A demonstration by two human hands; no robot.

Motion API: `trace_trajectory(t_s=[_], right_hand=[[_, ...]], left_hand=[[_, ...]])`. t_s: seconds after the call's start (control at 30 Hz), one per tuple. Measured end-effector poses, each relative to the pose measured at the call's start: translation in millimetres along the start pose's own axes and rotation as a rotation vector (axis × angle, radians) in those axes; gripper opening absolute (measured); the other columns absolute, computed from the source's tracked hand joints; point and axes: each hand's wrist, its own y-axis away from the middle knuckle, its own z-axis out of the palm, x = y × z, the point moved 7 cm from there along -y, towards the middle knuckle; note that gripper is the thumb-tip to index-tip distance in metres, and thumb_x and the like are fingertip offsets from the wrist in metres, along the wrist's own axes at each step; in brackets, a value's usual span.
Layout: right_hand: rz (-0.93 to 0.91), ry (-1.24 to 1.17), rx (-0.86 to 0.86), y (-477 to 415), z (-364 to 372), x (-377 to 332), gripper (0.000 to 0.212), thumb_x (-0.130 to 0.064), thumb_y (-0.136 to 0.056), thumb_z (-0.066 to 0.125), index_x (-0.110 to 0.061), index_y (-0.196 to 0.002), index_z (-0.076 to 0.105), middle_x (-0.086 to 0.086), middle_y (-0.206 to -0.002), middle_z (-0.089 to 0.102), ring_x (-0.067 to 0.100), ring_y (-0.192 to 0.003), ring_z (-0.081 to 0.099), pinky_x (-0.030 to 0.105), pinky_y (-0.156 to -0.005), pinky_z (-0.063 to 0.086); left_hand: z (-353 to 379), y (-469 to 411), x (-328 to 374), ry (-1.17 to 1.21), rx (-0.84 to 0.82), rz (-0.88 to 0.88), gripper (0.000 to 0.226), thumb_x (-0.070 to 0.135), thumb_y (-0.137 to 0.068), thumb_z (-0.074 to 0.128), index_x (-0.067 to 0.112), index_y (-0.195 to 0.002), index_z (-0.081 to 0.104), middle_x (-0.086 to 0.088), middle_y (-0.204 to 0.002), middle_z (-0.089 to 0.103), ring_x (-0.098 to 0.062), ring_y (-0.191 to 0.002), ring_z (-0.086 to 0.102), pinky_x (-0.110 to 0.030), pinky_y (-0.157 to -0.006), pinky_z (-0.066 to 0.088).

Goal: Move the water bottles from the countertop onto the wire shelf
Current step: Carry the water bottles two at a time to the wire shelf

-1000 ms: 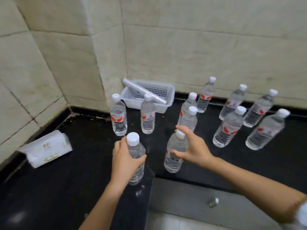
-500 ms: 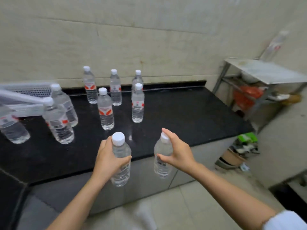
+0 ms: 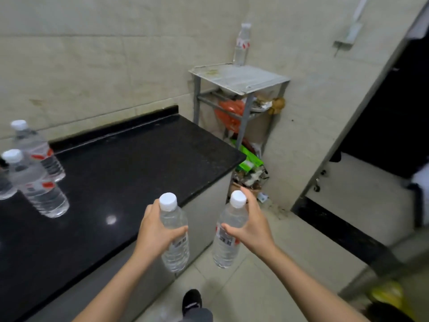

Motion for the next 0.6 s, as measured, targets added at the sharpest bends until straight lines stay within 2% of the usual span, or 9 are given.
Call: trace_trajectory(t_s=[0.1, 0.17, 0.23, 0.37, 0.4, 0.47, 0.53, 0.6], right_hand=[[0.069, -0.026, 0.068, -28, -23, 37, 0.091, -0.020, -0.062, 0.083, -0.046, -0.122, 0.020, -0.017, -0.130, 0.036, 0.001, -0.121, 0.037, 0.009, -0.093, 0.027], [0.128, -0.023, 0.099, -50, -37, 60, 0.091, -0.020, -0.060, 0.084, -0.046, -0.119, 0.020, -0.016, -0.129, 0.039, 0.004, -0.120, 0.040, 0.011, -0.092, 0.030], [0.179, 0.004, 0.105, -76, -49, 80, 0.089, -0.026, -0.058, 0.083, -0.041, -0.122, 0.022, -0.014, -0.128, 0.042, 0.009, -0.121, 0.044, 0.018, -0.093, 0.035], [0.251, 0.074, 0.100, -129, -75, 109, 0.080, -0.048, -0.050, 0.069, -0.040, -0.118, 0.027, -0.005, -0.127, 0.048, 0.016, -0.119, 0.048, 0.027, -0.095, 0.041], [0.264, 0.084, 0.108, -141, -83, 114, 0.078, -0.047, -0.051, 0.071, -0.041, -0.116, 0.027, -0.007, -0.125, 0.047, 0.015, -0.118, 0.048, 0.026, -0.093, 0.040], [0.272, 0.101, 0.145, -162, -102, 123, 0.076, -0.032, -0.058, 0.079, -0.045, -0.112, 0.027, -0.010, -0.119, 0.046, 0.010, -0.114, 0.047, 0.021, -0.089, 0.037], [0.266, 0.119, 0.197, -180, -123, 131, 0.076, -0.022, -0.061, 0.081, -0.046, -0.110, 0.027, -0.010, -0.117, 0.046, 0.008, -0.111, 0.046, 0.019, -0.086, 0.035], [0.277, 0.135, 0.245, -197, -142, 141, 0.077, -0.018, -0.061, 0.081, -0.046, -0.108, 0.027, -0.009, -0.116, 0.046, 0.008, -0.109, 0.047, 0.019, -0.084, 0.035]], left_hand=[[37, -38, 8, 0.016, -0.038, -0.001, 0.046, 0.013, -0.055, 0.080, 0.022, -0.086, 0.048, -0.005, -0.093, 0.050, -0.024, -0.083, 0.060, -0.046, -0.069, 0.054], [62, -65, 15, 0.035, -0.059, 0.006, 0.046, 0.014, -0.054, 0.079, 0.027, -0.084, 0.047, 0.000, -0.091, 0.048, -0.024, -0.080, 0.060, -0.048, -0.066, 0.055], [86, -97, 25, 0.046, -0.077, 0.022, 0.049, 0.014, -0.054, 0.080, 0.025, -0.091, 0.049, 0.001, -0.092, 0.046, -0.025, -0.082, 0.058, -0.049, -0.066, 0.054], [134, -157, 54, 0.057, -0.120, 0.051, 0.057, 0.012, -0.055, 0.082, 0.021, -0.101, 0.049, -0.003, -0.096, 0.045, -0.029, -0.094, 0.055, -0.046, -0.077, 0.051], [145, -171, 64, 0.069, -0.129, 0.068, 0.059, 0.011, -0.055, 0.082, 0.019, -0.104, 0.051, -0.003, -0.097, 0.045, -0.029, -0.096, 0.054, -0.045, -0.078, 0.050], [167, -195, 84, 0.092, -0.160, 0.100, 0.061, 0.009, -0.055, 0.082, 0.018, -0.107, 0.051, -0.002, -0.099, 0.045, -0.025, -0.097, 0.052, -0.040, -0.079, 0.047], [189, -215, 106, 0.108, -0.214, 0.129, 0.061, 0.008, -0.057, 0.081, 0.024, -0.105, 0.048, -0.002, -0.101, 0.045, -0.021, -0.098, 0.050, -0.032, -0.081, 0.040], [210, -232, 126, 0.117, -0.266, 0.150, 0.060, 0.009, -0.057, 0.082, 0.026, -0.101, 0.044, -0.004, -0.102, 0.045, -0.022, -0.099, 0.050, -0.030, -0.082, 0.038]])
